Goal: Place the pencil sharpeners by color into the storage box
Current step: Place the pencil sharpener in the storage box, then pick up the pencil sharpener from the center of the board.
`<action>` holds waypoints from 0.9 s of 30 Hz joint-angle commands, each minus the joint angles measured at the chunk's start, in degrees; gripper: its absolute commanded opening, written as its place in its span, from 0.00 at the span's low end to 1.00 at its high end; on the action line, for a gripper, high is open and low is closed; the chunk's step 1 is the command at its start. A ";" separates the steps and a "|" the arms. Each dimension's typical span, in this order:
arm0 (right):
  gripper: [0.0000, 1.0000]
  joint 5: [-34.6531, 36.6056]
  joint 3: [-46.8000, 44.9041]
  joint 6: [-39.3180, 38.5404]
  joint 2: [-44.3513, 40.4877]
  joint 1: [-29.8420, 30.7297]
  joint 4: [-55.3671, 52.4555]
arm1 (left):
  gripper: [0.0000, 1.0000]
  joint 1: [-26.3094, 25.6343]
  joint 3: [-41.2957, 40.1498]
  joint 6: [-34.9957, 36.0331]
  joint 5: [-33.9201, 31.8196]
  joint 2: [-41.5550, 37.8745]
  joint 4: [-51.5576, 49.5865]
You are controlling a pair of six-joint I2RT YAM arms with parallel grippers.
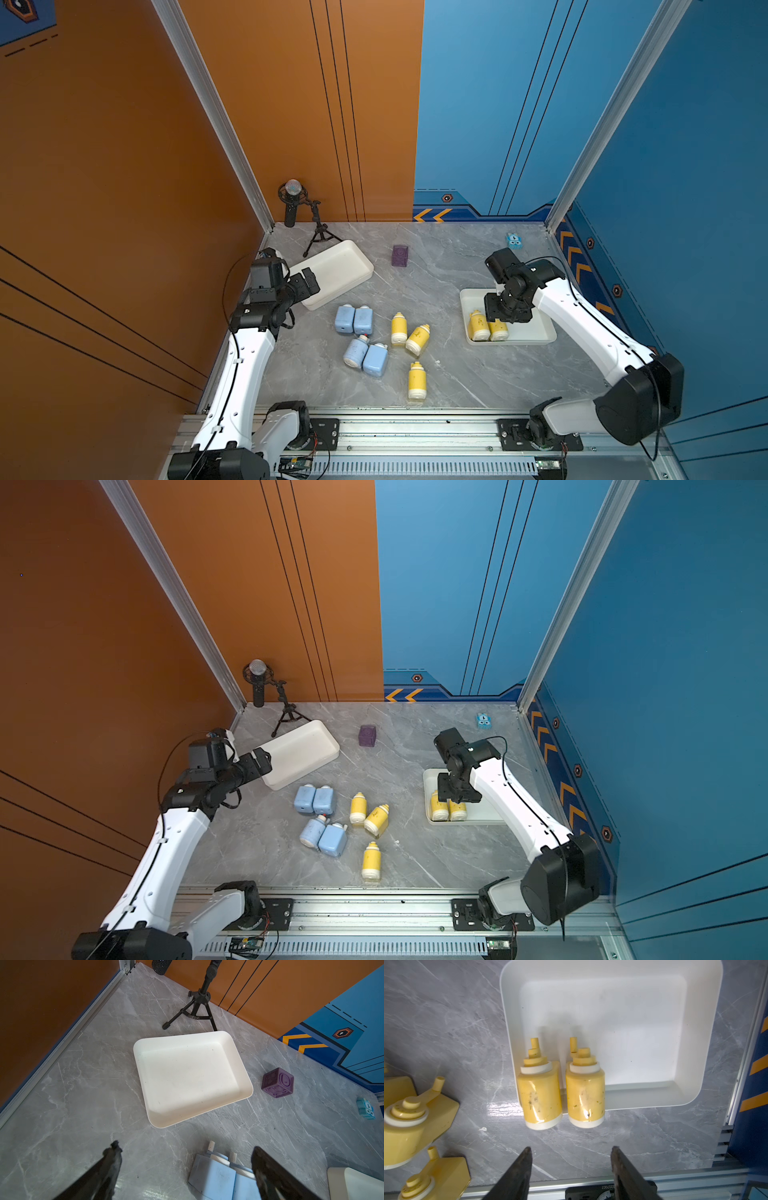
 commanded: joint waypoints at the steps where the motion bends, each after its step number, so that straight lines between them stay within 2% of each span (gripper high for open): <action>1: 0.63 4.70 -0.44 13.72 -3.17 9.93 -4.21 | 0.98 -0.06 -0.60 0.49 0.18 -0.87 -0.47; 4: 0.66 7.46 -0.07 23.07 -2.37 21.78 -3.98 | 0.98 -0.14 -0.65 0.49 0.07 -1.20 -0.50; 7: 0.68 9.76 2.53 29.84 0.00 31.04 -3.90 | 0.98 -0.20 -0.59 0.51 -0.27 -1.35 -0.51; 13: 0.76 11.95 4.69 39.96 5.55 43.34 -1.98 | 0.98 -0.07 -0.64 0.16 0.26 -1.47 -0.45; 18: 0.78 10.05 3.37 42.77 10.24 46.00 3.01 | 0.98 -0.20 -0.64 0.14 0.57 -1.18 -0.50; 27: 0.78 5.91 4.37 42.17 16.03 46.80 8.08 | 0.98 -0.16 -0.62 0.12 0.42 -1.22 -0.45</action>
